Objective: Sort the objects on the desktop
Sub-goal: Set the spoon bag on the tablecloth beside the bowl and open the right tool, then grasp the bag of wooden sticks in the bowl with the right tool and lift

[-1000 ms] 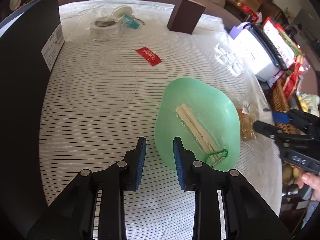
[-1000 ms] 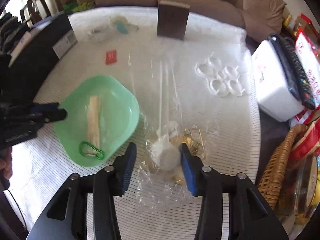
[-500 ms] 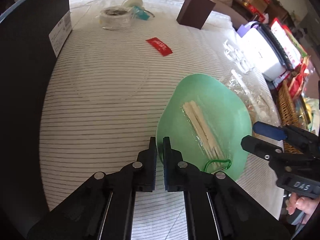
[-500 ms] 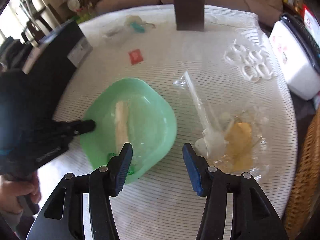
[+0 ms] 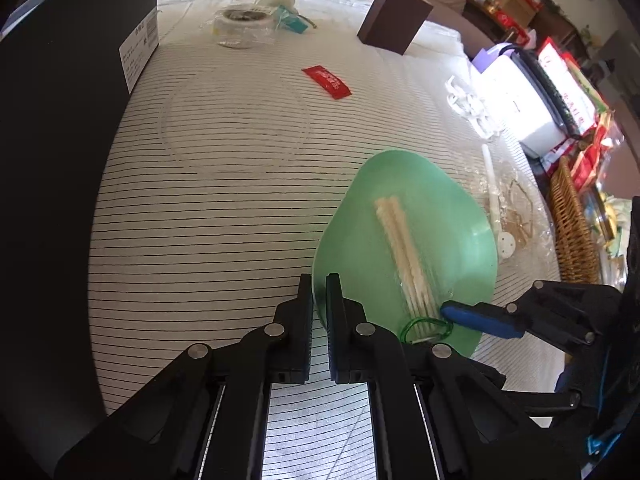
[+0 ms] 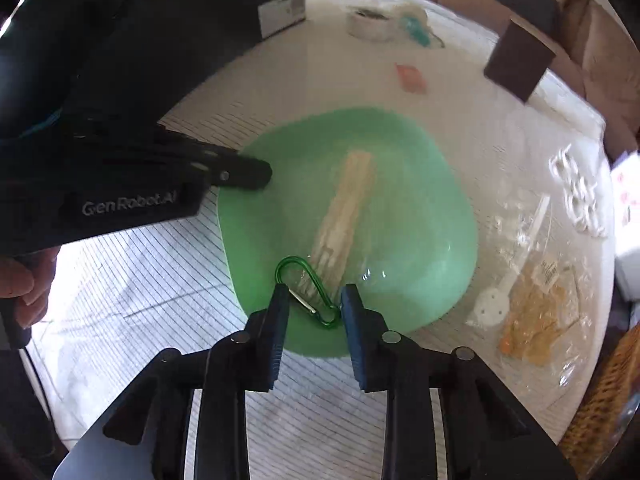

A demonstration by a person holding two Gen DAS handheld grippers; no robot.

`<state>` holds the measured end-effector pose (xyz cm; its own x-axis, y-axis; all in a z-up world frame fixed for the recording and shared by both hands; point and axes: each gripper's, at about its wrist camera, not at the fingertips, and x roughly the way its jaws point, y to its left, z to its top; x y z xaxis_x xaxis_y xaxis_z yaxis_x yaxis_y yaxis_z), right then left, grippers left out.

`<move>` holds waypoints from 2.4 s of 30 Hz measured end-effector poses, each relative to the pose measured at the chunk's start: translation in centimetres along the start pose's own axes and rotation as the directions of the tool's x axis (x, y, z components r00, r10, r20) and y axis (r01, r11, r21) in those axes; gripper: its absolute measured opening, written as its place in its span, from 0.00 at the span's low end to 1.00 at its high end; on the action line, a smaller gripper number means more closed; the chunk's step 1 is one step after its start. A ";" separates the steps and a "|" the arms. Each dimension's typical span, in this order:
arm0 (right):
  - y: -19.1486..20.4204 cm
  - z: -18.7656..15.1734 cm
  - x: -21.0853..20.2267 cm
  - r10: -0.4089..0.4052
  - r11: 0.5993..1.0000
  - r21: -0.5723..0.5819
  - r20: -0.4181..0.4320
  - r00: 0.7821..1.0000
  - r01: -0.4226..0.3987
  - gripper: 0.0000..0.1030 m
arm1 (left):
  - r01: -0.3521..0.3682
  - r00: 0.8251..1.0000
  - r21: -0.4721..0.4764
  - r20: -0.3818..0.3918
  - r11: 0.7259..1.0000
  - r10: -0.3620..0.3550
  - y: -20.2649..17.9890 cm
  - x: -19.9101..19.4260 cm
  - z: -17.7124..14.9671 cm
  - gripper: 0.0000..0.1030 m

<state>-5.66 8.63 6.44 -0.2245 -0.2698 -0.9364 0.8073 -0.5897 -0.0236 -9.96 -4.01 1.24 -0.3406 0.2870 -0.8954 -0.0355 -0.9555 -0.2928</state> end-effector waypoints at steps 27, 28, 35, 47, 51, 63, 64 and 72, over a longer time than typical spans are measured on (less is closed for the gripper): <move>-3.5 2.3 0.2 -0.040 0.976 0.218 0.079 0.996 0.022 0.15 | 0.025 1.000 -0.023 -0.007 0.999 -0.025 0.5 -0.1 -0.2 0.07; -3.1 2.3 0.6 -0.035 0.978 0.206 0.073 0.997 0.019 0.15 | 0.027 1.000 -0.026 -0.007 0.999 -0.027 0.5 0.0 -0.2 0.08; -6.5 1.6 -3.2 -0.133 0.938 0.337 0.142 0.981 0.078 0.51 | 0.010 1.000 -0.014 -0.007 1.000 -0.010 0.2 0.0 -0.1 0.08; -9.3 0.6 -1.3 -0.074 0.922 0.387 0.096 0.993 0.031 0.37 | 0.013 1.000 -0.039 0.011 0.999 -0.012 0.3 0.0 -0.1 0.06; -8.3 0.5 -1.6 -0.107 0.930 0.360 0.064 0.992 0.078 0.33 | -0.010 1.000 -0.033 0.009 0.999 0.011 0.0 0.1 -0.1 0.06; -3.2 2.5 -0.6 0.088 0.955 0.270 0.137 0.987 -0.123 0.57 | 0.093 0.996 -0.135 0.029 0.986 -0.090 2.7 -2.2 -1.8 0.09; -2.5 2.8 0.2 0.094 0.957 0.264 0.121 0.988 -0.124 0.57 | 0.090 0.996 -0.126 0.033 0.988 -0.087 2.7 -2.7 -2.1 0.11; 1.7 3.3 2.1 -0.059 0.991 0.122 0.086 0.995 0.048 0.54 | 0.103 0.993 -0.105 0.067 0.989 -0.096 2.9 -4.5 -3.9 0.14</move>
<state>-6.52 4.54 5.60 -0.3174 -0.2992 -0.8998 0.7232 -0.6902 -0.0256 -4.91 -7.80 3.13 -0.3975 0.3725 -0.8386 0.0288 -0.9084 -0.4172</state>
